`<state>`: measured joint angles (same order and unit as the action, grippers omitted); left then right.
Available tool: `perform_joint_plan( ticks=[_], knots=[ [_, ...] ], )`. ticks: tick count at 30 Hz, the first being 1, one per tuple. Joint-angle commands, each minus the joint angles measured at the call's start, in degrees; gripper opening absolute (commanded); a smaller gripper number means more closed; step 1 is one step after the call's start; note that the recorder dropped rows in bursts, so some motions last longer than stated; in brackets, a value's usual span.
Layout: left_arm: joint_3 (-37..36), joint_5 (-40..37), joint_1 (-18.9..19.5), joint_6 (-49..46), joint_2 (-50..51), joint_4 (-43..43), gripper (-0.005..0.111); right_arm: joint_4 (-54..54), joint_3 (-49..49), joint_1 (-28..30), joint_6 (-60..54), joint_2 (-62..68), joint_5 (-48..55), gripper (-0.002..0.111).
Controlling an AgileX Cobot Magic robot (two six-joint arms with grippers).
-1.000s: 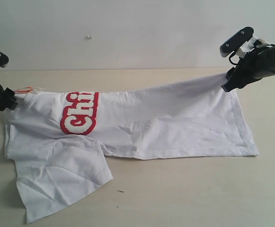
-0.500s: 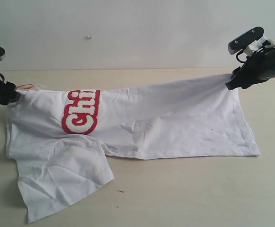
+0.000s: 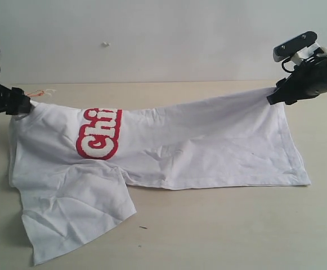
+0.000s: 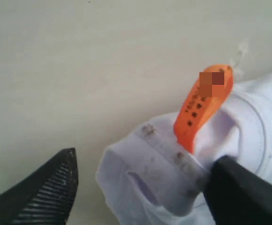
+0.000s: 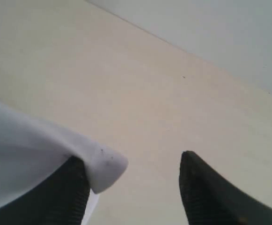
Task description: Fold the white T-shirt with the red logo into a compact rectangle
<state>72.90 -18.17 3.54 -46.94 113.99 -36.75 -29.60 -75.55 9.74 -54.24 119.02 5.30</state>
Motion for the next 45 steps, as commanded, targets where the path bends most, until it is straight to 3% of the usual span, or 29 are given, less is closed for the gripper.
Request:
perform_joint_plan(
  ticks=[1,6,10,13,17,20,25,35,39,45],
  knots=[
    [1.4,-4.2,2.9,-11.8,0.1,-14.8,0.070,-0.1,-0.4,0.4,0.4,-0.2,-1.0,0.055],
    [1.4,-18.6,8.0,-28.5,1.3,-30.5,0.070,-0.1,-0.4,0.4,0.4,-0.2,-1.0,0.055],
    [1.9,-19.2,9.4,-30.5,1.4,-32.1,0.070,-0.1,-0.4,0.4,0.3,-0.2,-1.0,0.055],
    [2.6,-20.1,10.8,-33.6,1.4,-37.8,0.070,-0.1,-0.4,0.4,-0.6,-0.2,-1.0,0.055],
    [2.7,-32.3,12.3,-39.8,1.5,-45.5,0.070,-0.1,-0.4,0.4,-0.6,0.5,-1.0,0.053],
    [4.5,-40.7,13.7,-36.2,3.2,-41.8,0.070,-0.1,-0.4,0.4,-0.8,1.1,-1.0,0.053],
    [5.2,-36.8,15.3,-30.3,4.7,-37.1,0.070,-0.3,-0.4,0.4,-0.8,0.9,-0.9,0.053],
    [5.2,-35.5,15.3,-30.2,4.7,-36.9,0.070,-4.5,-11.1,0.4,3.3,0.6,18.4,0.052],
    [5.2,-35.5,15.3,-29.8,4.7,-35.4,0.070,-5.4,-14.6,2.4,3.2,0.5,24.0,0.052],
    [5.2,-35.5,15.3,-29.8,4.7,-35.3,0.070,-15.0,-15.3,5.9,0.1,0.4,27.8,0.052]
  ],
)
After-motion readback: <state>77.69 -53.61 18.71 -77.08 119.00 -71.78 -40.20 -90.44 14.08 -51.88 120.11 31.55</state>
